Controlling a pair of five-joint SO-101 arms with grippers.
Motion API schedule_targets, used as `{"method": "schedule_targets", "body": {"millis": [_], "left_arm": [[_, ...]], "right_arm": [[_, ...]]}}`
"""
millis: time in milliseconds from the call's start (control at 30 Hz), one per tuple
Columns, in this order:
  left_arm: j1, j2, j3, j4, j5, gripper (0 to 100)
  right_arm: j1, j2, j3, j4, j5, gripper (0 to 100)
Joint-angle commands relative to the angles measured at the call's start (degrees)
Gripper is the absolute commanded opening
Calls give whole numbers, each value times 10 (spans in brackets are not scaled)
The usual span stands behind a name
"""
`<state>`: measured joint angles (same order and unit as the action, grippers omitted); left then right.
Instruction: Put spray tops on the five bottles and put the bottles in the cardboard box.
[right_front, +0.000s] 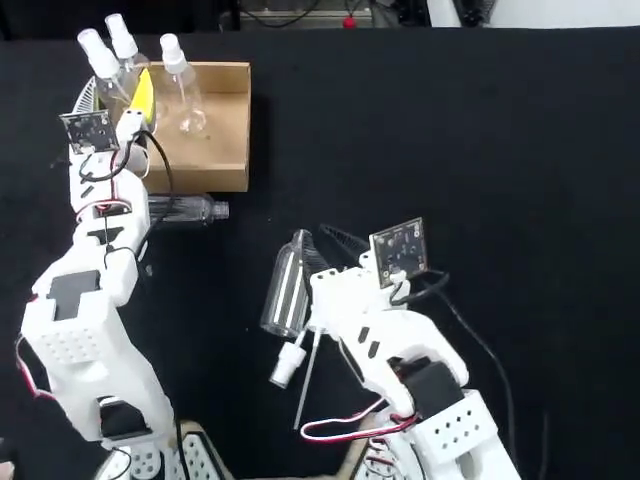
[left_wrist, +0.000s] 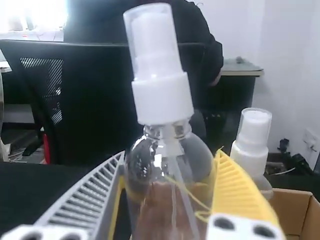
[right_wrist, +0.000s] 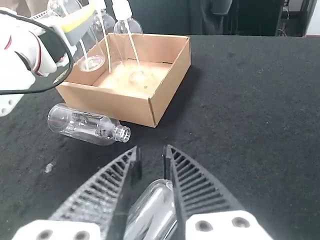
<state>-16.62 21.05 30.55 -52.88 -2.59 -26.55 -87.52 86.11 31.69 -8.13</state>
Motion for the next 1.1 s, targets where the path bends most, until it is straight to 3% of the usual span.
{"method": "schedule_targets", "body": {"millis": [0, 633, 833, 1067], "left_arm": [[-3, -8, -33, -15, 6, 245], [-2, -6, -33, -15, 6, 245], [-6, 48, -70, -19, 6, 245], [-12, 102, -77, -95, 6, 245]], "right_arm": [[11, -10, 4, -16, -4, 82], [11, -10, 7, -16, -5, 82], [11, -10, 7, -16, -5, 82], [11, -10, 7, -16, -5, 82]]}}
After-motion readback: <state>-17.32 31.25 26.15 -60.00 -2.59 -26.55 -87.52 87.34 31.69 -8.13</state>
